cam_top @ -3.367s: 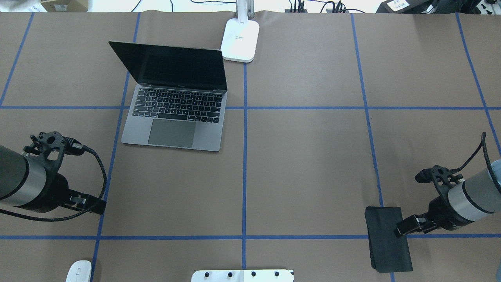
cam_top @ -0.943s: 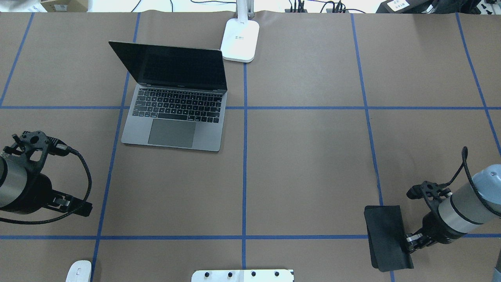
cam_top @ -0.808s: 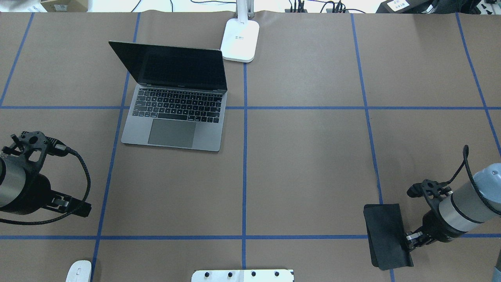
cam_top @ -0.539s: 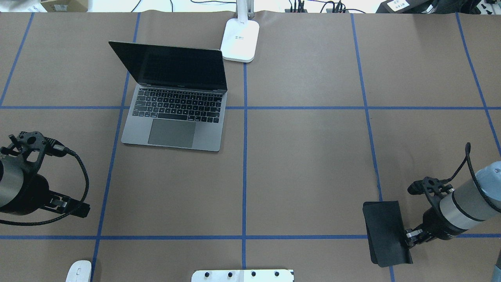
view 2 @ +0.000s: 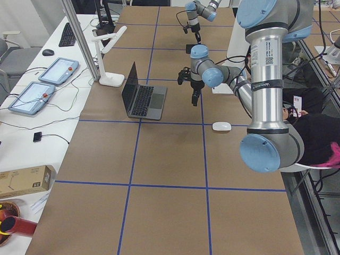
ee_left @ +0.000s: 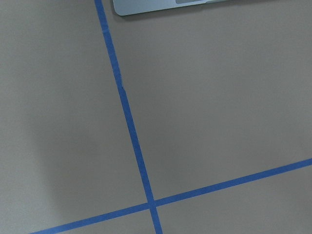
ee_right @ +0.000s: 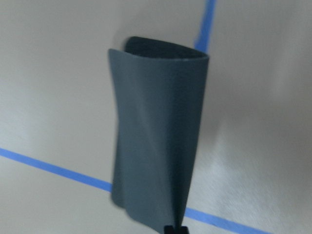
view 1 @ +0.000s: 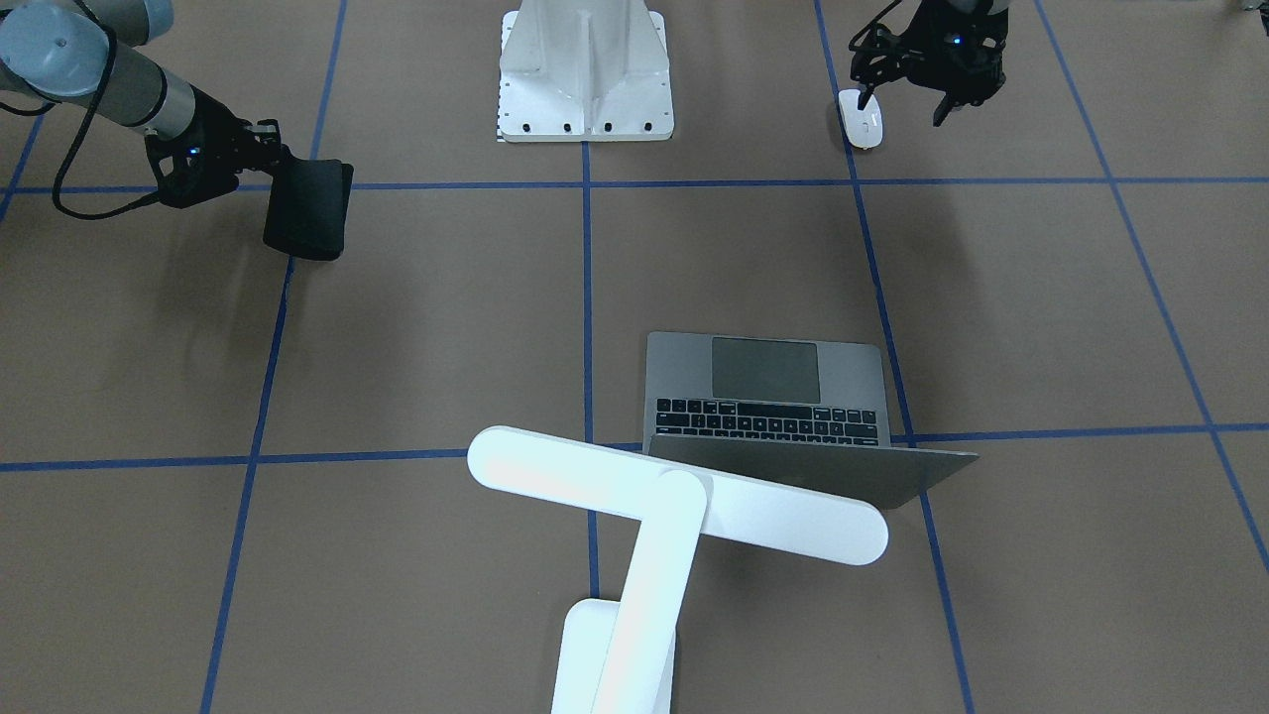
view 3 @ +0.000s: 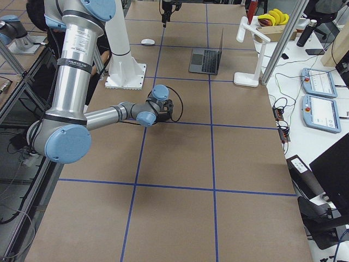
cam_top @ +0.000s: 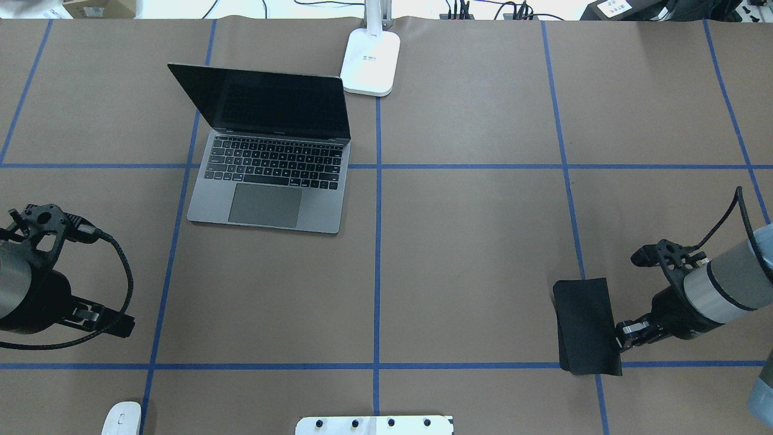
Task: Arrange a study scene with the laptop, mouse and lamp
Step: 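Lift the mouse pad and carry it toward the table center with the right gripper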
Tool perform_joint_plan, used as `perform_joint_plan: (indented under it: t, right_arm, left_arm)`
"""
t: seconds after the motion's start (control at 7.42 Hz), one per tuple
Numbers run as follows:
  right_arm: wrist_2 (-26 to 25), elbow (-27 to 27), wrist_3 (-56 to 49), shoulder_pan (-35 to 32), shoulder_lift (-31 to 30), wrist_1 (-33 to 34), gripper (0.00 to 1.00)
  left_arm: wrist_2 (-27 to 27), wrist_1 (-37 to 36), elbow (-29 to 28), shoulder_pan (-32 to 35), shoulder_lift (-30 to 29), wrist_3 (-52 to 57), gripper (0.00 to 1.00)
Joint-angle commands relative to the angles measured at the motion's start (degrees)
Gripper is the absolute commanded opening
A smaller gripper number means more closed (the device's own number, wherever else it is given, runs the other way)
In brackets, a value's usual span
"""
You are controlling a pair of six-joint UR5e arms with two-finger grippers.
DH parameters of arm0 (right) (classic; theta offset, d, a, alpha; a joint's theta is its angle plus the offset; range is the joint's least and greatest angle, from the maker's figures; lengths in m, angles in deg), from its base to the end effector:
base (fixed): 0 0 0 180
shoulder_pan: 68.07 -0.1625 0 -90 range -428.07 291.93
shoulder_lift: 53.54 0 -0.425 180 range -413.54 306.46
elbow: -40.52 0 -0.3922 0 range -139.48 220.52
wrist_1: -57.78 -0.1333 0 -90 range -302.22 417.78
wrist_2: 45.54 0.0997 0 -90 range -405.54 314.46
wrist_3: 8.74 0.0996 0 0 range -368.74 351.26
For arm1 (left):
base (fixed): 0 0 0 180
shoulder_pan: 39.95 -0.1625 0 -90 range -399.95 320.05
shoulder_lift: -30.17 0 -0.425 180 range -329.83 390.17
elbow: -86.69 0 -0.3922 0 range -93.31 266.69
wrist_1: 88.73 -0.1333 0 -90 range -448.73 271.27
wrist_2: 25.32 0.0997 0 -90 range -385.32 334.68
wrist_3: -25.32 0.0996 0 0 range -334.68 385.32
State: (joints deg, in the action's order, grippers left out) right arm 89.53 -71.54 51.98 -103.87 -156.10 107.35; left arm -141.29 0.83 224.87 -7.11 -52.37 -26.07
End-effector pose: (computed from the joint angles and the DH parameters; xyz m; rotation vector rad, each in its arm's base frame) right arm -0.2978 -0.2922 0.4816 -0.1756 -1.0878 -0.2403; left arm 0.2673 -0.2793 0.3319 0.0508 0.8158 0.2543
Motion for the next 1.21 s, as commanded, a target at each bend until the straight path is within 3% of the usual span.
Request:
perform_joint_plan:
  t: [0.0,0.27,0.67,1.08]
  right_arm:
    - [3.17,-0.35,-0.68,-6.80,3.58,0.17,0.10]
    - [3.97,-0.26,-2.43,-10.68,6.04,2.26,0.10]
    - [5.11,-1.49,-15.41,-17.35,22.08,29.79,0.11]
    - [4.33,-0.96,-17.99,-18.25,36.95,47.14,0.11]
  left_arm:
    - [-0.39,0.10,-0.01,0.03,0.88,-1.07,0.99]
    - [-0.13,1.84,0.08,0.03,1.50,-9.03,0.99]
    - [0.22,4.04,0.51,-0.14,2.98,-17.39,0.99]
    - [0.14,5.72,0.60,-0.58,6.94,-18.57,0.99]
